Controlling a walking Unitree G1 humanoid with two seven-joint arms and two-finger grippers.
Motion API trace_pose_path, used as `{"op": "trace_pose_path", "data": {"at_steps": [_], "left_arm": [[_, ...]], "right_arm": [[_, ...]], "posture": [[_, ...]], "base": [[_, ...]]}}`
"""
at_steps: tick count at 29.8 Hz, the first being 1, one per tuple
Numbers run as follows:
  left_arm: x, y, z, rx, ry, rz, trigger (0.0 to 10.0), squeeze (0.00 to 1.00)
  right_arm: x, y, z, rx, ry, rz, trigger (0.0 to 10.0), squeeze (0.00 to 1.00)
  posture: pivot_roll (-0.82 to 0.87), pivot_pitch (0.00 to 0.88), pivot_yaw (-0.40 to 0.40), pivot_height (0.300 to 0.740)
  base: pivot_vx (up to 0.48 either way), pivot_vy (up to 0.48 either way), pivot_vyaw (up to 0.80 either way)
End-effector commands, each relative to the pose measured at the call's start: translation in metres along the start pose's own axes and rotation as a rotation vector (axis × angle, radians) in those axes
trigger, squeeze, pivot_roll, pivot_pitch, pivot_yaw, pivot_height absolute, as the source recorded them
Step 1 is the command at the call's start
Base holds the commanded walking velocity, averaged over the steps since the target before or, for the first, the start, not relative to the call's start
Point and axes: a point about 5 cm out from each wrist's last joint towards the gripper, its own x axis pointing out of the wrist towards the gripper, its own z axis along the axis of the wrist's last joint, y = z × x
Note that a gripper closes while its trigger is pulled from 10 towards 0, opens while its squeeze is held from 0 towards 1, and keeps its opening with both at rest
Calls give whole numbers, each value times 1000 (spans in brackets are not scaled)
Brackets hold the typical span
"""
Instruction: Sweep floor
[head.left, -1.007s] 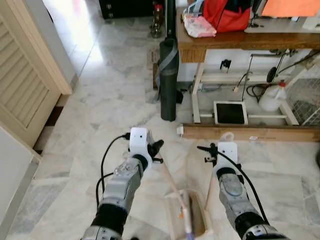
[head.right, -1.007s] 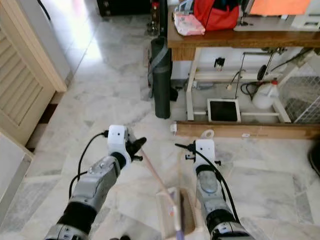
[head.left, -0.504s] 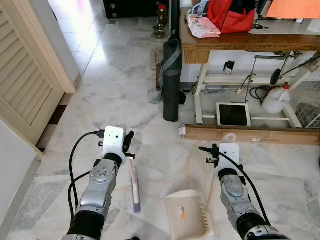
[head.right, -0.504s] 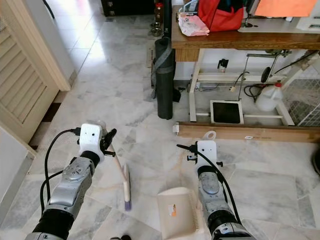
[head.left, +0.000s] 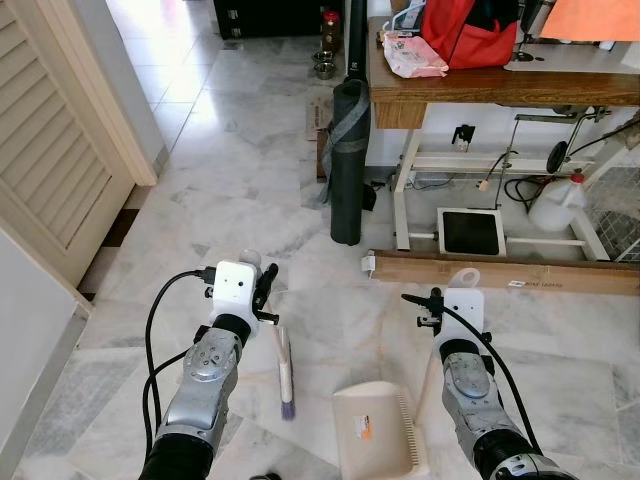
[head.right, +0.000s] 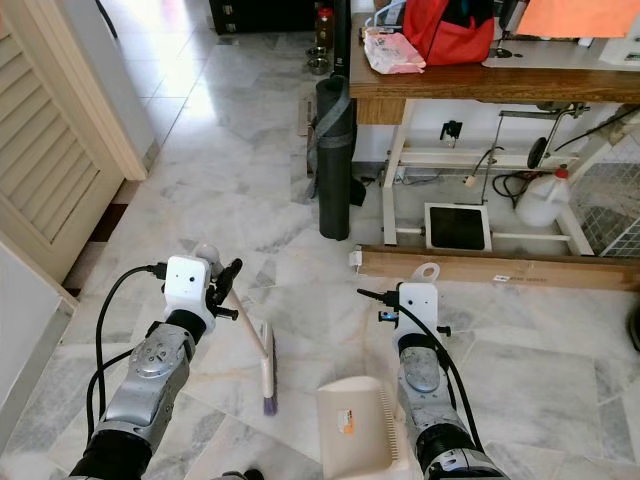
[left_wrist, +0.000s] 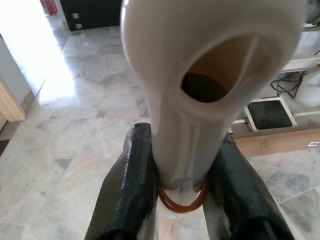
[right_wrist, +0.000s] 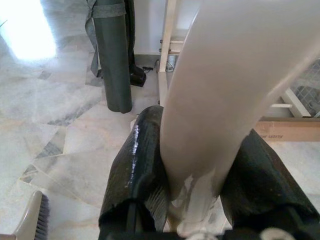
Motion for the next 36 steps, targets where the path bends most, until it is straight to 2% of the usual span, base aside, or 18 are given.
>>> {"op": "trace_pose_path", "data": {"at_steps": [1,6,9,11,13,18,28,31,36], "left_arm": [[3,0,7,9,-42,1,10000,0],[4,2,5,71,-20,21,10000,0],[4,2,4,70,-23,19,10000,0],[4,2,2,81,-10,14,10000,0],[4,3,-3,129,23,6,10000,0],[4,6,-8,198,75,-5,10000,0],[5,8,-19,249,166,-54,10000,0],[5,8,-20,253,169,-59,10000,0],[3,0,-28,256,253,-138,10000,0]], "right_arm": [[2,-3,4,-3,-26,-12,10000,0],[1,0,3,-8,-17,12,10000,0],[1,2,2,-10,-13,22,10000,0],[0,3,-1,-8,3,54,10000,0],[-2,8,-6,-19,38,127,10000,0],[-4,13,-9,-32,56,185,10000,0],[-7,28,-12,-35,94,299,10000,0],[-8,29,-13,-45,94,305,10000,0],[-9,28,-15,-64,94,291,10000,0]], "posture": [[85,28,33,740],[88,30,30,740],[87,32,32,740],[85,35,33,740],[84,42,34,740],[87,52,34,740],[84,61,38,740],[84,62,38,740],[84,54,42,740]], "base": [[0,0,0],[0,0,0],[0,0,0],[0,0,0],[0,0,0],[0,0,0],[0,0,0],[0,0,0],[0,0,0]]}}
